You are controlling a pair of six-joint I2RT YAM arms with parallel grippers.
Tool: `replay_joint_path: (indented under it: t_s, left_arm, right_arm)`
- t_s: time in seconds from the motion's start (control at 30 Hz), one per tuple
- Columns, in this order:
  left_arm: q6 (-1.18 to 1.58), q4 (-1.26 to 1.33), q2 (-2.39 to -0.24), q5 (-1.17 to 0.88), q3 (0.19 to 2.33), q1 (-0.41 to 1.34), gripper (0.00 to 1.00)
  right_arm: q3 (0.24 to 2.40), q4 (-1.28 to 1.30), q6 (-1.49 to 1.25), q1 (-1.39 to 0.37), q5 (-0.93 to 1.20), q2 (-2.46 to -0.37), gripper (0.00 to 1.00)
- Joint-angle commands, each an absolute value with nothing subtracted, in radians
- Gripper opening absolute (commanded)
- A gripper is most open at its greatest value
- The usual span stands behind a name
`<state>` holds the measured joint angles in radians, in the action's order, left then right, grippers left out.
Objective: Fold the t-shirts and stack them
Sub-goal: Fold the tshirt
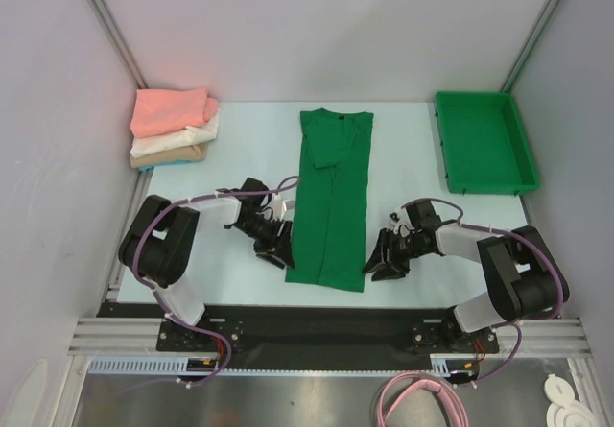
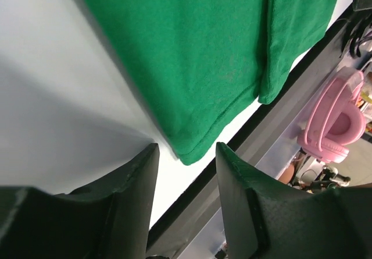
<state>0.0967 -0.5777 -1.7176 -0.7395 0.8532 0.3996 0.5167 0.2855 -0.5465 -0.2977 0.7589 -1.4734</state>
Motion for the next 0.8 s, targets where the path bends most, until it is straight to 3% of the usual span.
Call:
replay_joint_path:
  t_s: [0.0, 0.37, 0.53, 0.63, 0.67, 0.7, 0.77]
  left_arm:
    - [0.084, -0.578, -1.729, -0.673, 0.854, 0.426, 0.50]
    - [0.078, -0.577, -1.752, -0.695, 0.856, 0.426, 0.41]
    - [0.061, -0.569, -1.773, -0.745, 0.856, 0.426, 0.30]
    - [0.051, -0.566, -1.776, -0.782, 0.854, 0.426, 0.19]
    - [0.049, -0.565, -1.775, -0.791, 0.853, 0.426, 0.14]
    - [0.046, -0.565, -1.767, -0.807, 0.854, 0.426, 0.00]
    - [0.040, -0.561, -1.755, -0.816, 0.853, 0.426, 0.00]
  right_arm:
    - [0.505, 0.304, -0.528, -0.336, 0.644, -1.520, 0.48]
    - [0.538, 0.270, -0.549, -0.397, 0.658, -1.560, 0.42]
    - [0.551, 0.250, -0.546, -0.406, 0.655, -1.560, 0.36]
    - [0.551, 0.232, -0.537, -0.408, 0.664, -1.555, 0.27]
    - [0.554, 0.229, -0.529, -0.410, 0.664, -1.555, 0.17]
    - [0.560, 0.230, -0.523, -0.408, 0.664, -1.549, 0.11]
    - [0.568, 0.236, -0.500, -0.403, 0.663, -1.537, 0.00]
